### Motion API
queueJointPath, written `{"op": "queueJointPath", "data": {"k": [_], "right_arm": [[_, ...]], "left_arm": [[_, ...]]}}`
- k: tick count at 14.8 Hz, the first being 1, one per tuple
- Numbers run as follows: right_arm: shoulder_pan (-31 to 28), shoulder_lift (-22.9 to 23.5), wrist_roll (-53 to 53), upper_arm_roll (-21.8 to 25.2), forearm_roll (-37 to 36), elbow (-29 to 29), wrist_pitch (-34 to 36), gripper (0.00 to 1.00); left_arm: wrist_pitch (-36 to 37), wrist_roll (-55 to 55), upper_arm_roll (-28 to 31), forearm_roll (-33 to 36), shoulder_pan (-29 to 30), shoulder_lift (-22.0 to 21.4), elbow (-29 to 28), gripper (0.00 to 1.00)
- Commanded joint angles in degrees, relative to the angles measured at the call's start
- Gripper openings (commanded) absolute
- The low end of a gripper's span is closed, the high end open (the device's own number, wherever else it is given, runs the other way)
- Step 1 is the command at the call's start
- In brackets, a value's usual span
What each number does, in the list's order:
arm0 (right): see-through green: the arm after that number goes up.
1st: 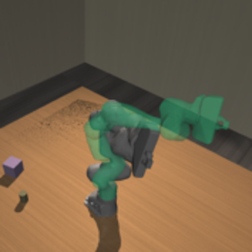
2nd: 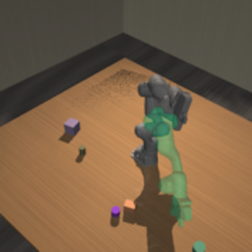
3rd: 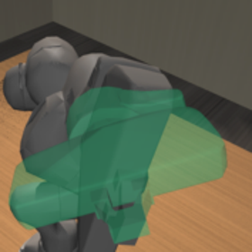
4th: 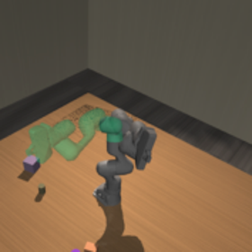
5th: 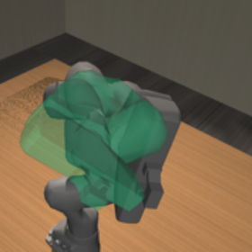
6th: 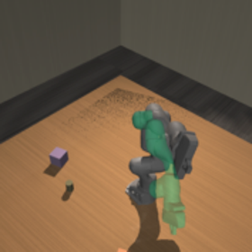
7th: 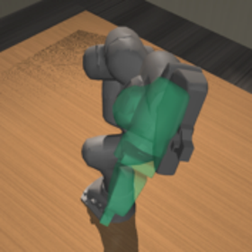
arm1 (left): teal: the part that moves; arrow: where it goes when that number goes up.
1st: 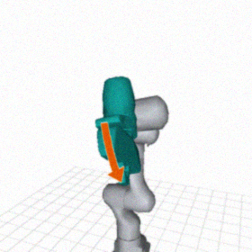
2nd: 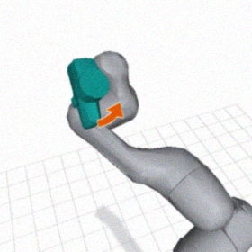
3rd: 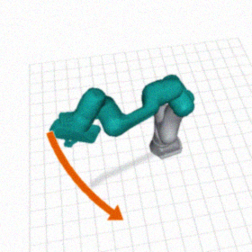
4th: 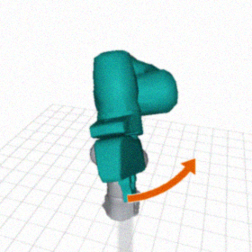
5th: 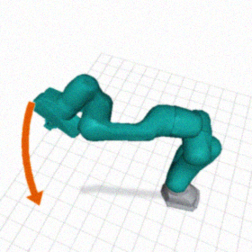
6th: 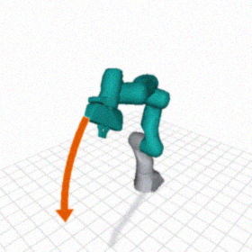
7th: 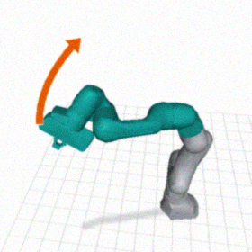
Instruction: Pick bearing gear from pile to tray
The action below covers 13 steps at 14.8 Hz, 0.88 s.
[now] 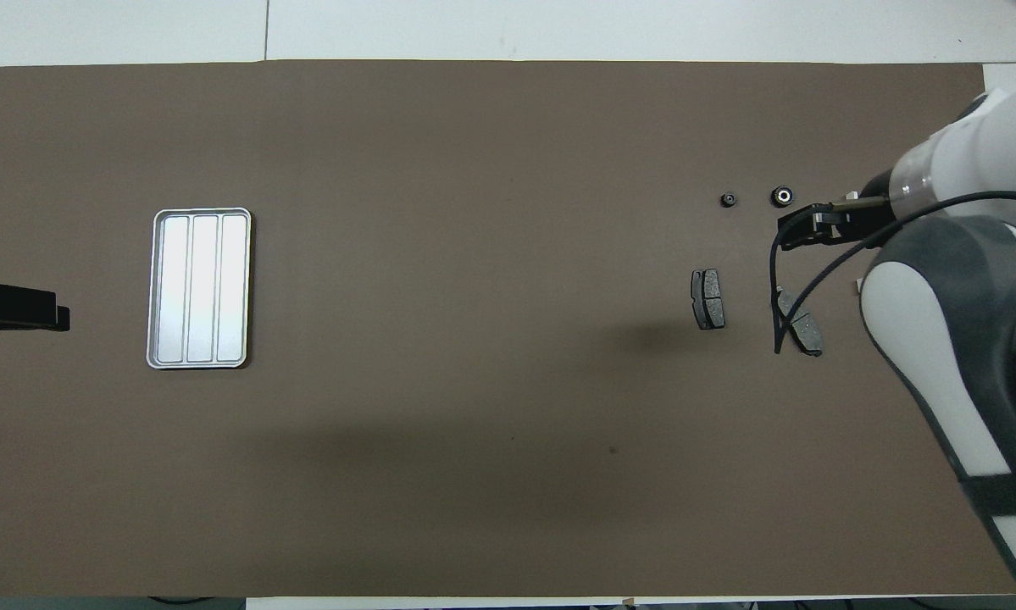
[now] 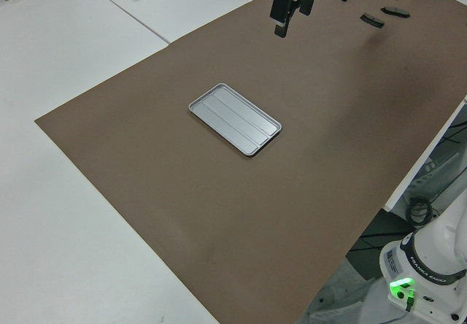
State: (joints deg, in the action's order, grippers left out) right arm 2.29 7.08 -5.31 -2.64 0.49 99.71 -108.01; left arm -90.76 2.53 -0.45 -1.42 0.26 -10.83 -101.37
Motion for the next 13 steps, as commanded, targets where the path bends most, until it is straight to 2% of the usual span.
{"op": "queueJointPath", "data": {"k": [1, 3, 5, 10, 13], "right_arm": [[-0.2, 7.0, -1.1, -0.1, -0.7, -0.8, -6.9, 1.0], [-0.4, 11.3, -1.1, -0.2, -2.9, -1.3, -13.2, 1.0], [-0.4, 14.8, -2.8, -0.1, -3.0, -2.3, -16.3, 1.0], [0.4, 25.2, -10.8, -0.2, -5.3, -10.5, -16.5, 1.0], [1.5, 29.5, -15.7, -0.1, -5.6, -13.6, -16.7, 1.0]], "left_arm": [[-1.8, 0.7, 0.4, -0.7, -0.3, -1.6, -2.1, 1.0], [-3.2, 1.1, 0.4, -0.7, -0.3, -1.6, -2.4, 1.0], [-5.0, 1.1, 0.4, -0.7, -0.4, -1.8, -3.6, 1.0], [-12.9, 3.0, 0.1, -0.6, -0.7, -3.4, -10.7, 1.0], [-20.0, 5.4, -0.3, -0.6, -1.7, -3.0, -15.4, 1.0]]}}
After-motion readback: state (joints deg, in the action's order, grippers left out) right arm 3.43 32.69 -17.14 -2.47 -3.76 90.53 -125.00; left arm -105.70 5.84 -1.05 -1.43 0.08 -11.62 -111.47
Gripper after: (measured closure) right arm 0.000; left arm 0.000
